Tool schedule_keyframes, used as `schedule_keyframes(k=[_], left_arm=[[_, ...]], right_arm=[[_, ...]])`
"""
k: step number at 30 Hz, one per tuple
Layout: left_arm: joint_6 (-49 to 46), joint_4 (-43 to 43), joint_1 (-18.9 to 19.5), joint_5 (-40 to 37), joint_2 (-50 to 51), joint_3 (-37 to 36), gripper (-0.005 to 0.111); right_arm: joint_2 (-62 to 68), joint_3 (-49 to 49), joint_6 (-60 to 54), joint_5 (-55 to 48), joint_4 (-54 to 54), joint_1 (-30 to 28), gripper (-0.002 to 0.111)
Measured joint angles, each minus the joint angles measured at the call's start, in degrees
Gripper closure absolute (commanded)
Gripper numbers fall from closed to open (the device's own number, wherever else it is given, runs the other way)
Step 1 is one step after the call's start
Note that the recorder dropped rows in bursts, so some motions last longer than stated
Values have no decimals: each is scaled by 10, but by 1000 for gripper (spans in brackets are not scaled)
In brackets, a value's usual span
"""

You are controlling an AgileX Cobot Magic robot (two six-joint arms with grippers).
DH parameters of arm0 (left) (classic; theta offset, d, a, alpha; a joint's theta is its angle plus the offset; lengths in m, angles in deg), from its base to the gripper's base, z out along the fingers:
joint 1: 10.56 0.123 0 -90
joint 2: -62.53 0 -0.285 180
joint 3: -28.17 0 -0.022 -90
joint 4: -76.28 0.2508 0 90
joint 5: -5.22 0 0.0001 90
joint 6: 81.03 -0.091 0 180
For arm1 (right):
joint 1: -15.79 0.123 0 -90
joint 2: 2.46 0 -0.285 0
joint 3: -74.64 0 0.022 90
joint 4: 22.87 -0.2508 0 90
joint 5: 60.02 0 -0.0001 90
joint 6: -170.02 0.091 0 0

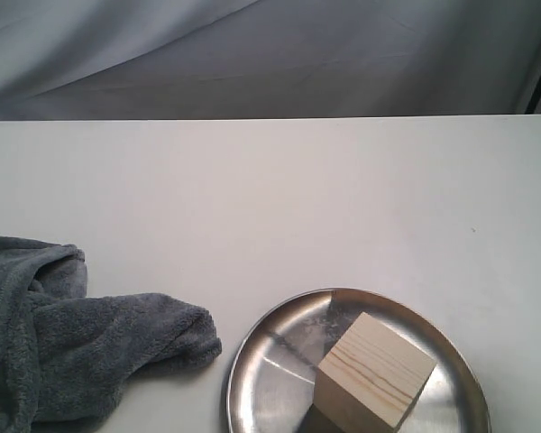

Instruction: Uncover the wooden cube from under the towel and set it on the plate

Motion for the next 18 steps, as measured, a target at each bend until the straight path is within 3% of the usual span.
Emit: schedule_keyframes(k=[18], left_arm=[[0,0,0,0,0,0,107]], right_arm=[[-234,0,0,-131,-6,0,108]])
